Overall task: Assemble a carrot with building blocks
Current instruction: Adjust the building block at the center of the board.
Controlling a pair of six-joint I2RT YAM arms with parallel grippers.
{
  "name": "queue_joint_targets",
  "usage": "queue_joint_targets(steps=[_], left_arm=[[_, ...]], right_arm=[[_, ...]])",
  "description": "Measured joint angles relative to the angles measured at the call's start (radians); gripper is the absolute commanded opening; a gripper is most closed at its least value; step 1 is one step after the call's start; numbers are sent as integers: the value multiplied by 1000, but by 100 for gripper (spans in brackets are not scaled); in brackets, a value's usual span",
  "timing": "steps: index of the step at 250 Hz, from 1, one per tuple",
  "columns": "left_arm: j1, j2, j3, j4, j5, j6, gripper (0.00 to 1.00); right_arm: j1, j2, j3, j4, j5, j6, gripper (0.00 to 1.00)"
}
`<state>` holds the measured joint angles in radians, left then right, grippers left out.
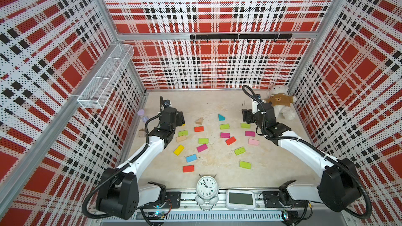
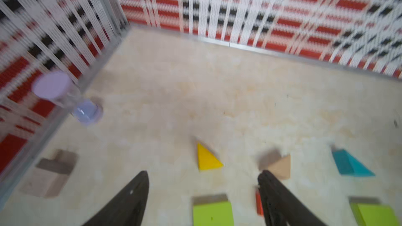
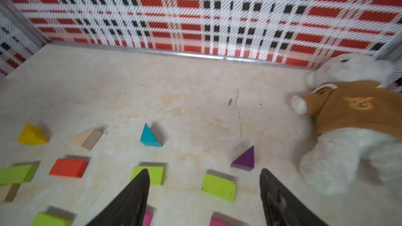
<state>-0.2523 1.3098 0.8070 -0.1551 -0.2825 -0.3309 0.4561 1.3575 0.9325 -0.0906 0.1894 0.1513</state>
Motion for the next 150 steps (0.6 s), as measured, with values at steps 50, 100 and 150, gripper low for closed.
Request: queue_joint_targets(steps=[50, 100, 150], left_arm=[[0, 110, 0, -123, 90, -58, 85], [5, 196, 23, -147, 149, -61, 79], [10, 277, 68, -162, 188, -61, 79]], right_arm=[[48, 92, 27, -42, -94, 73, 82], [68, 130, 49, -42, -135, 113, 83], [76, 143, 74, -41, -150, 133, 84]])
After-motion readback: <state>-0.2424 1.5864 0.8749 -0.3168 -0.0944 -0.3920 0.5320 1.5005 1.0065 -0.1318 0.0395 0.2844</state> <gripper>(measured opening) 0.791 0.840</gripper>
